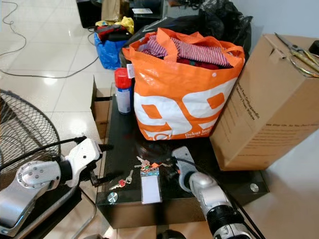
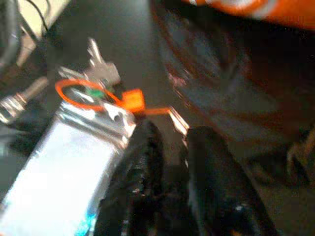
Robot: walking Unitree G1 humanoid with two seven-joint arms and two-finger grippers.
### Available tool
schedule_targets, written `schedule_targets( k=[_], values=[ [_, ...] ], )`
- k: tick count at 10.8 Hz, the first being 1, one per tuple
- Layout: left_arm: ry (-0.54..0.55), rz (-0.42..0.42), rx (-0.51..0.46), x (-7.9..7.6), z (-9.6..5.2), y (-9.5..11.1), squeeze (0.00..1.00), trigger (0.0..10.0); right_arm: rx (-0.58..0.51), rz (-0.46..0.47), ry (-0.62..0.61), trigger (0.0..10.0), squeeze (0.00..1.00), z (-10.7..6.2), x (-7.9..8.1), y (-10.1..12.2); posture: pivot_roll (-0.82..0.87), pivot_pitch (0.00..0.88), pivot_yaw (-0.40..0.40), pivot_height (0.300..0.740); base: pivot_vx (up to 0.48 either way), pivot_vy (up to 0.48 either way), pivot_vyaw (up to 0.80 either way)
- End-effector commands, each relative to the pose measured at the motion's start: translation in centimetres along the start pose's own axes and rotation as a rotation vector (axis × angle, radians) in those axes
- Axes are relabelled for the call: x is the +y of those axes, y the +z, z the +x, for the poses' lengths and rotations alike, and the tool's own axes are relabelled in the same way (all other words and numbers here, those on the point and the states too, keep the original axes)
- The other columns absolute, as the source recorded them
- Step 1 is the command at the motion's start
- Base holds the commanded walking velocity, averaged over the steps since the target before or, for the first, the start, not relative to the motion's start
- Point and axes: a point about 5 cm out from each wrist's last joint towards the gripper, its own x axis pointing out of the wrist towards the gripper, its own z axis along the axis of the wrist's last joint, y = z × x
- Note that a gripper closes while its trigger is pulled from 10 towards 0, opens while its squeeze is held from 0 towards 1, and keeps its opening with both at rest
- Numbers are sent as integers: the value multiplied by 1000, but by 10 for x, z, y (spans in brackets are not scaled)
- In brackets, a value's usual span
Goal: Hang keys on a hook
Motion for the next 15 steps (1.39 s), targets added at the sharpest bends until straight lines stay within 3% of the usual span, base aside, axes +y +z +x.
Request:
schedule_targets(
  k=[1, 5, 6, 7, 9, 15],
  values=[
    [-37, -5, 26, -3, 0, 2, 976, 10000, 1, -19, 5, 10000, 1000, 2, 2, 1, -64, 13, -85, 740, 0, 0, 0],
    [-85, -40, 38, -4, 2, 4, 973, 10000, 84, -122, -119, 10000, 1000, 9, -6, -1, -62, 25, -94, 740, 0, 0, 0],
    [-87, -39, 41, -2, 3, 3, 973, 10000, 83, -110, -145, 10000, 0, 9, -9, -1, -63, 27, -91, 740, 0, 0, 0],
    [-88, -38, 43, -1, 3, 2, 973, 10000, 92, -105, -162, 9059, 0, 9, -11, -3, -65, 27, -89, 740, 0, 0, 0],
    [-90, -36, 42, 0, 4, 1, 973, 10000, 113, -108, -152, 235, 0, 9, -10, -7, -66, 28, -87, 740, 0, 0, 0],
    [-90, -35, 45, 3, 5, -6, 973, 10000, 122, -98, -148, 0, 0, 9, -10, -13, -65, 33, -89, 740, 0, 0, 0]
  ],
)
